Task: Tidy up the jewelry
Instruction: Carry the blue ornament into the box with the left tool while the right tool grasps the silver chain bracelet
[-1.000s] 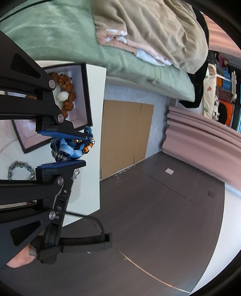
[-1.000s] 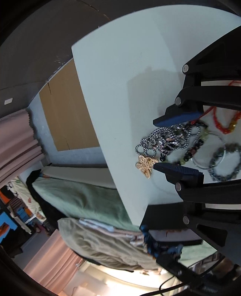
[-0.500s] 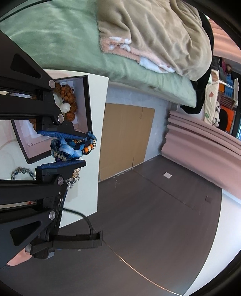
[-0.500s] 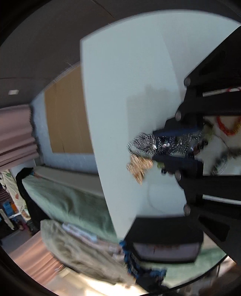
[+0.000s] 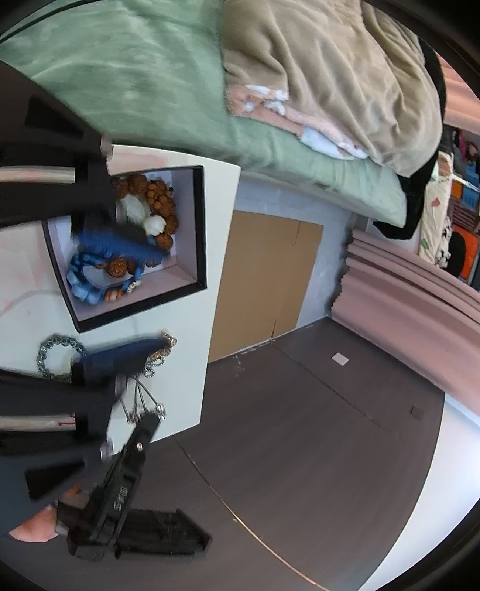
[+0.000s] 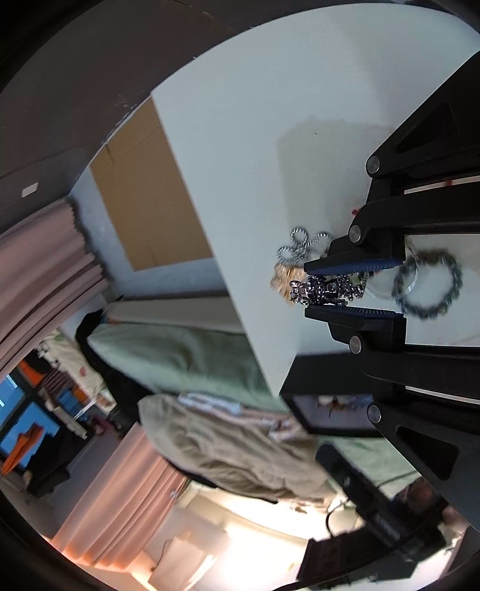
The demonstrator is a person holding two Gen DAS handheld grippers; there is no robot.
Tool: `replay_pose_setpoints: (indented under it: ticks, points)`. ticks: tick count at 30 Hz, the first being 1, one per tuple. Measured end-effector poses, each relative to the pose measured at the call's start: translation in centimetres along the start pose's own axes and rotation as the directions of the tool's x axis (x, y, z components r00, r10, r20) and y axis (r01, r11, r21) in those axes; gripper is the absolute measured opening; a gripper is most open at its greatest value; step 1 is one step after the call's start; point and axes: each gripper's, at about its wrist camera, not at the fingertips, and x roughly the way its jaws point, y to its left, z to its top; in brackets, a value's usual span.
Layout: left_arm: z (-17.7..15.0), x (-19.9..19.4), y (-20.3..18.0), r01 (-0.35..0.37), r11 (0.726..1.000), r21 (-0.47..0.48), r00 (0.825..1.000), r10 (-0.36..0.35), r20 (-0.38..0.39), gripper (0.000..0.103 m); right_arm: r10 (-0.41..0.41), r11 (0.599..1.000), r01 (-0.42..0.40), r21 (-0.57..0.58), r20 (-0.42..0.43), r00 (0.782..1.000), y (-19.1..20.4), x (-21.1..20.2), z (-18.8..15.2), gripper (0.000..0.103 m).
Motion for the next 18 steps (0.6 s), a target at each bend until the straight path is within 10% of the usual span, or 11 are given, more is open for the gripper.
replay_pose_setpoints:
  ticks: [18]
  points:
    - [0.1, -3.8, 2.6, -0.031, 0.998, -0.058, 0.995, 0.036, 0.089, 0.093, 0.246, 0.965, -0.228, -0.127, 0.160, 0.956, 7.9, -5.2, -0.1, 0.017]
